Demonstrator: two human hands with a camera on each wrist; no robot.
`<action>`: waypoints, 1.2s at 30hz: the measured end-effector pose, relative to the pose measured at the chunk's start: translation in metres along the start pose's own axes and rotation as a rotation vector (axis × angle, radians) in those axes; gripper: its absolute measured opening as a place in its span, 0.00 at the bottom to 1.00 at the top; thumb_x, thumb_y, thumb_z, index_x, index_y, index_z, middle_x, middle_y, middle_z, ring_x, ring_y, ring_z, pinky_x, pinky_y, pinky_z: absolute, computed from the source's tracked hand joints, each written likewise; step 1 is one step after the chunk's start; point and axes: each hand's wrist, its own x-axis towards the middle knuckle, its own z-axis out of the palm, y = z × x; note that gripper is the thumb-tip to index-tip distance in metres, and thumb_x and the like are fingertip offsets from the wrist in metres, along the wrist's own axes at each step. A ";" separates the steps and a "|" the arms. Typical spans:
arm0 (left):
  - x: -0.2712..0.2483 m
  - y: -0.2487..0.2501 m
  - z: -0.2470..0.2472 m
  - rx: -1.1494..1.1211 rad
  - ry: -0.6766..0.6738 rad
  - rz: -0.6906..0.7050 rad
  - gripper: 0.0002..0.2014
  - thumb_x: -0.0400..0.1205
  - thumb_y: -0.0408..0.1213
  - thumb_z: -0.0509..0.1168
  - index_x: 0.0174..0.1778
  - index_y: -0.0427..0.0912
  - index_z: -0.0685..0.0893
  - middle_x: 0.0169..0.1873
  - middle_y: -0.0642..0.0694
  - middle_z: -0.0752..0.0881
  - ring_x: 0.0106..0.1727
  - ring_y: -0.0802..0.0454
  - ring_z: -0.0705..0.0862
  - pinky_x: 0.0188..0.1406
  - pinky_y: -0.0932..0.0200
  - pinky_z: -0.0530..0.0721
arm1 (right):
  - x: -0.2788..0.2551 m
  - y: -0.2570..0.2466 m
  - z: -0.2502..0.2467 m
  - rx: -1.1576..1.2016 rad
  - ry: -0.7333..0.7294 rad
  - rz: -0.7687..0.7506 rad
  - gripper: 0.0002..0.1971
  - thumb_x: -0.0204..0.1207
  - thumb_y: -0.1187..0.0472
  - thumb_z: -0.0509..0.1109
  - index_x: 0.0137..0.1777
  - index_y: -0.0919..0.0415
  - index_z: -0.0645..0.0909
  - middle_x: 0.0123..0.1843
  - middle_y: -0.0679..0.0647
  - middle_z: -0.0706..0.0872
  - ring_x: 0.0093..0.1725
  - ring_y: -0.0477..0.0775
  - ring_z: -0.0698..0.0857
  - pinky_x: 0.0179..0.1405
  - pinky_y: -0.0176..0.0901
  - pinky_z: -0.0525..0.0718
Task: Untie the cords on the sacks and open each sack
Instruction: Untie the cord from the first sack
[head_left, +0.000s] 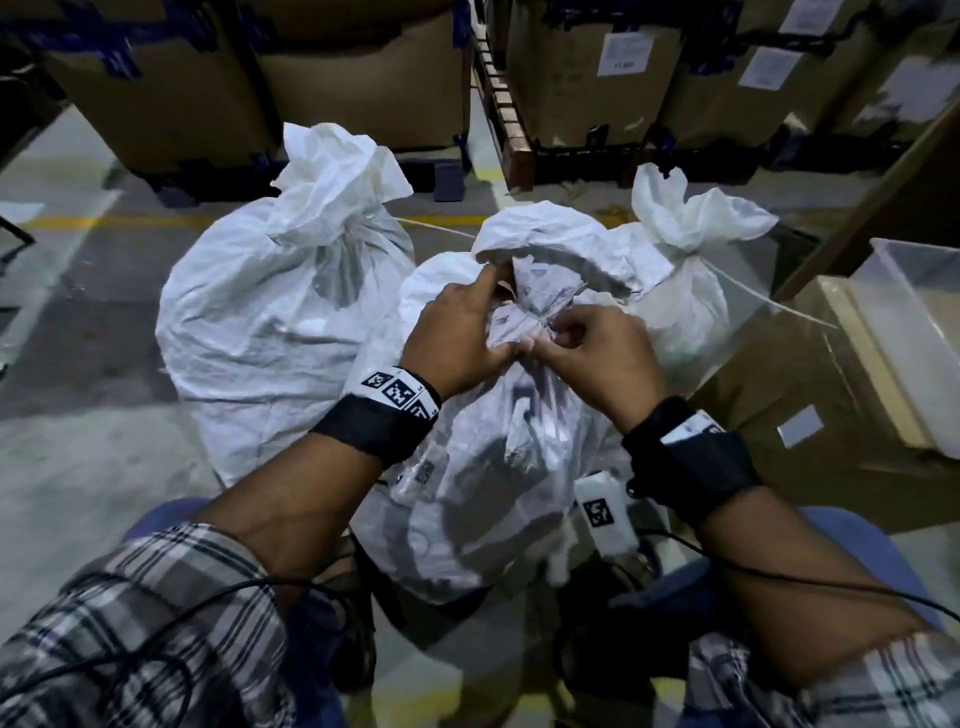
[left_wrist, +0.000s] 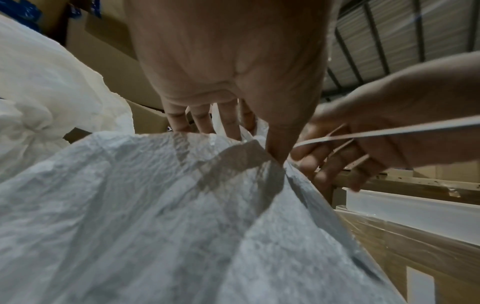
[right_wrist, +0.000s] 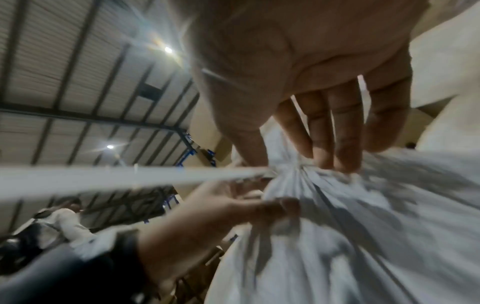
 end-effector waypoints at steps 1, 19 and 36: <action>0.000 -0.001 0.000 0.013 -0.003 0.003 0.41 0.73 0.51 0.77 0.80 0.47 0.66 0.62 0.44 0.87 0.64 0.39 0.81 0.61 0.42 0.81 | 0.002 0.002 0.003 0.031 0.017 -0.003 0.12 0.71 0.48 0.77 0.44 0.57 0.90 0.37 0.50 0.91 0.41 0.49 0.89 0.45 0.44 0.86; 0.008 -0.009 -0.026 0.209 -0.225 0.016 0.43 0.72 0.53 0.66 0.85 0.63 0.60 0.56 0.46 0.87 0.59 0.38 0.76 0.59 0.44 0.77 | 0.007 0.010 0.019 0.687 -0.166 0.077 0.05 0.76 0.65 0.77 0.41 0.55 0.91 0.35 0.48 0.91 0.32 0.41 0.85 0.37 0.36 0.82; 0.012 -0.016 -0.055 -0.232 -0.370 -0.171 0.33 0.71 0.49 0.81 0.74 0.55 0.80 0.36 0.59 0.85 0.38 0.63 0.83 0.40 0.68 0.76 | 0.000 0.005 0.026 0.499 -0.233 -0.037 0.06 0.81 0.70 0.70 0.48 0.62 0.88 0.39 0.58 0.87 0.40 0.48 0.80 0.45 0.40 0.77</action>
